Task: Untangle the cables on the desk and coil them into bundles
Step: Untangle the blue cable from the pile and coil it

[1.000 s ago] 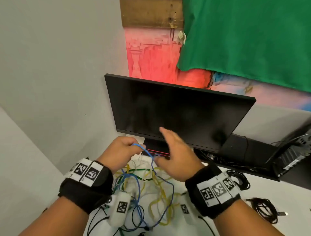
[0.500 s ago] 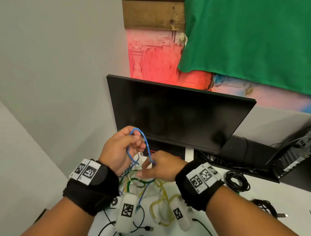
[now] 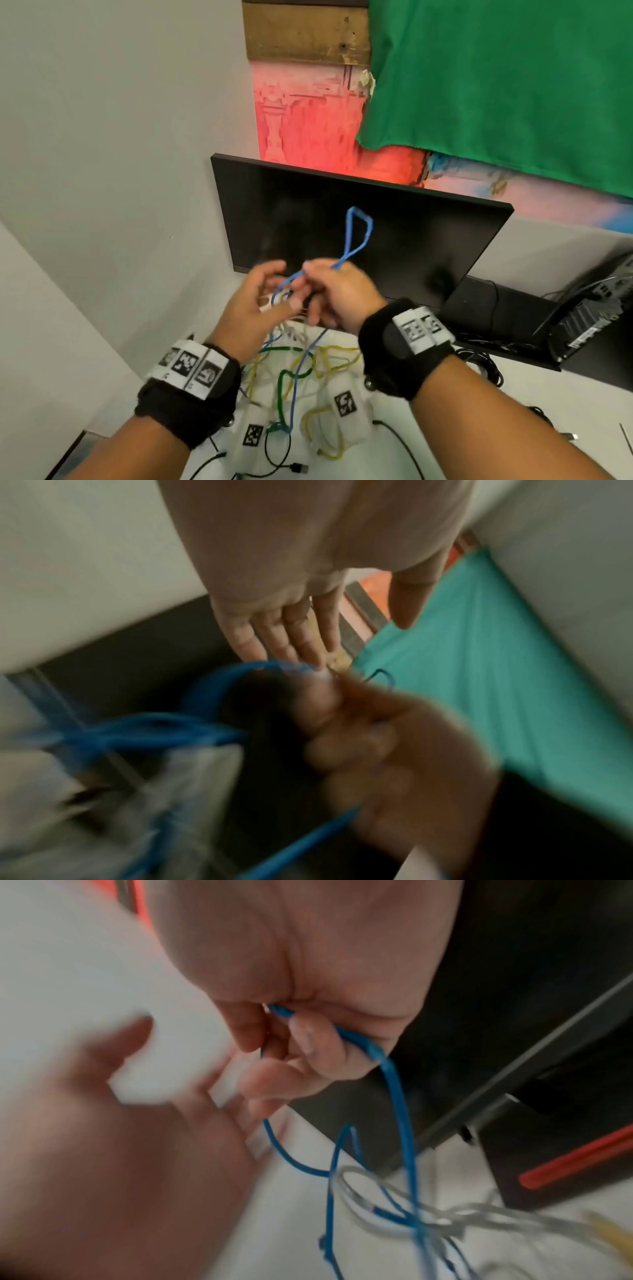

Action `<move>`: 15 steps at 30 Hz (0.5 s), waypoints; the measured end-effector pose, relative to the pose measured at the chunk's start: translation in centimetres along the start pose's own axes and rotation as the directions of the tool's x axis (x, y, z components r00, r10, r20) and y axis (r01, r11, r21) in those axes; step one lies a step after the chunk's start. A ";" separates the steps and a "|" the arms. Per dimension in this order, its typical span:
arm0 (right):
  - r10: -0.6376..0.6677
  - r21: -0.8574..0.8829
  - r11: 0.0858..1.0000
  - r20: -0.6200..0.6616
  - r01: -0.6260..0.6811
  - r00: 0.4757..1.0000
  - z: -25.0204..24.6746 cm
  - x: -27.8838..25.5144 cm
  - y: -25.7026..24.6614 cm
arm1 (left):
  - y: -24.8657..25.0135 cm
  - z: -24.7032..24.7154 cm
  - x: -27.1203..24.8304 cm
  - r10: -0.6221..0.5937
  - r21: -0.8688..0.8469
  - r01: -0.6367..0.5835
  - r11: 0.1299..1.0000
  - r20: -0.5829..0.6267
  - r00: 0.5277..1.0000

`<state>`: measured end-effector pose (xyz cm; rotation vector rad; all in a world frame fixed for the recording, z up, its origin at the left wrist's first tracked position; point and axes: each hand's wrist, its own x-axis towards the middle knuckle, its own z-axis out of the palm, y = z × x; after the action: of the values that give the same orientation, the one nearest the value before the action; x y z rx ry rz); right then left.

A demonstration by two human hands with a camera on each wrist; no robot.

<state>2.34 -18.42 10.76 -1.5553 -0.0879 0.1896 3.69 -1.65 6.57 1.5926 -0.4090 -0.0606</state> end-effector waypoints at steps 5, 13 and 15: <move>-0.225 0.216 0.942 -0.162 0.257 0.961 -2.0 -1.3 -7.7 | -7.2 -0.1 -2.2 -0.293 0.619 0.165 0.768 0.111 0.949; -0.372 0.396 0.763 -0.377 0.511 0.848 -7.2 -6.0 -15.4 | -13.9 -5.6 -3.7 -0.533 0.907 0.322 0.272 -0.136 0.835; -0.421 0.394 0.741 -0.360 0.544 0.833 -7.8 -6.5 -15.6 | -13.6 -6.3 -3.2 -0.511 0.873 0.376 0.310 -0.180 0.840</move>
<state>-1.61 -27.32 26.62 -0.9929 -0.2312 -0.3848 5.51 5.42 -6.92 2.7801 -0.0291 -0.4585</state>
